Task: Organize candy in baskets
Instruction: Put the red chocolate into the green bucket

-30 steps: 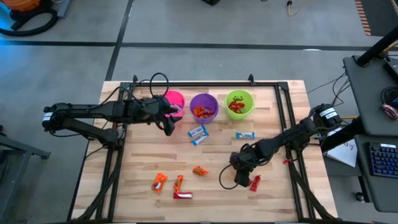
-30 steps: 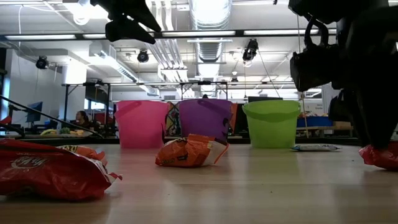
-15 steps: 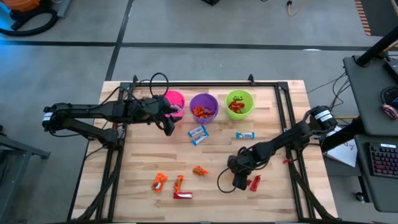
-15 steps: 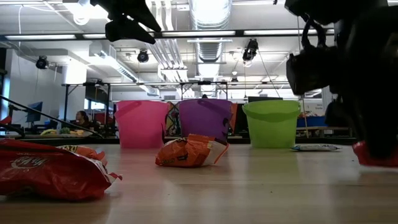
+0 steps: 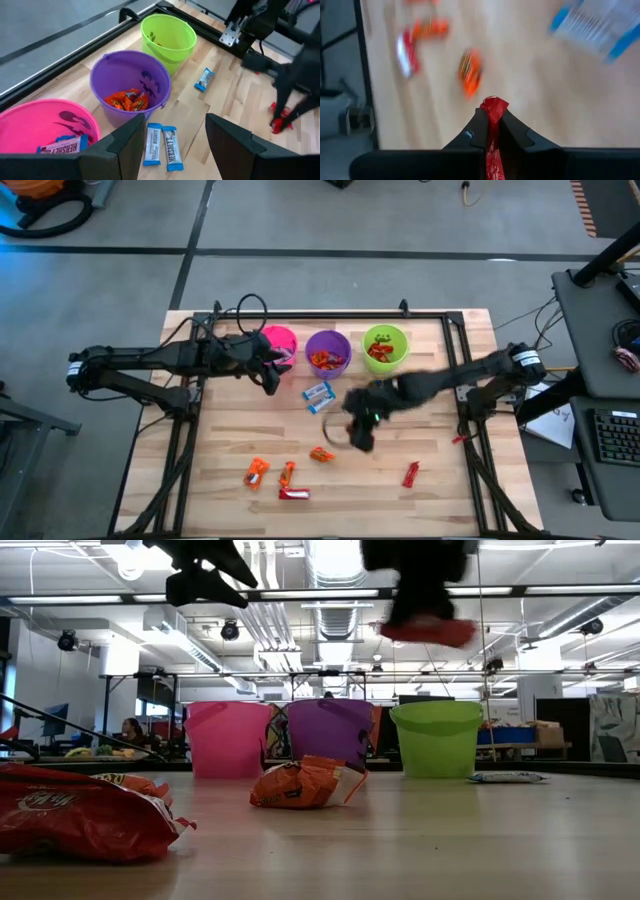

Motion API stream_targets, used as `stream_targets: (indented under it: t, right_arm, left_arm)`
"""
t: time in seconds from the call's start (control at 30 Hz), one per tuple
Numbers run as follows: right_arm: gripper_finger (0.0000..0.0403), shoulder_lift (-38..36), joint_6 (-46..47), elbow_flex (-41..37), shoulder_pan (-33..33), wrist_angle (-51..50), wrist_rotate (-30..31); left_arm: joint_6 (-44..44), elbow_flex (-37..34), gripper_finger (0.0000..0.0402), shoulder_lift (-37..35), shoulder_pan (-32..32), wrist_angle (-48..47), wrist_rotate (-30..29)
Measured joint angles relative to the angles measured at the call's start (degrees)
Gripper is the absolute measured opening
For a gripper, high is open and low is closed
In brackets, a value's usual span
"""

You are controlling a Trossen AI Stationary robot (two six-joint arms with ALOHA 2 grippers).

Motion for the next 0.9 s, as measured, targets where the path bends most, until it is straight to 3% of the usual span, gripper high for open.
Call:
stream_targets:
  t: [0.3, 0.47, 0.7, 0.9]
  right_arm:
    - [0.0016, 0.0, -26.8, 8.9, -15.5, -5.4, 11.6]
    - [0.0015, 0.0, -36.2, 12.9, -24.2, -17.8, 15.8]
    - [0.0015, 0.2, -35.7, 15.1, -37.0, -24.5, 10.4]
    - [0.0015, 1.1, -36.2, 14.7, -45.0, -24.5, 3.4]
  left_arm:
    - [7.9, 8.6, 0.019, -0.5, 6.6, -2.6, 0.1]
    - [13.4, 18.3, 0.019, 1.7, 14.0, -10.4, 1.2]
    - [19.7, 29.3, 0.019, 5.7, 24.1, -19.2, 3.4]
    - [22.7, 30.8, 0.019, 8.4, 29.7, -20.7, 3.4]
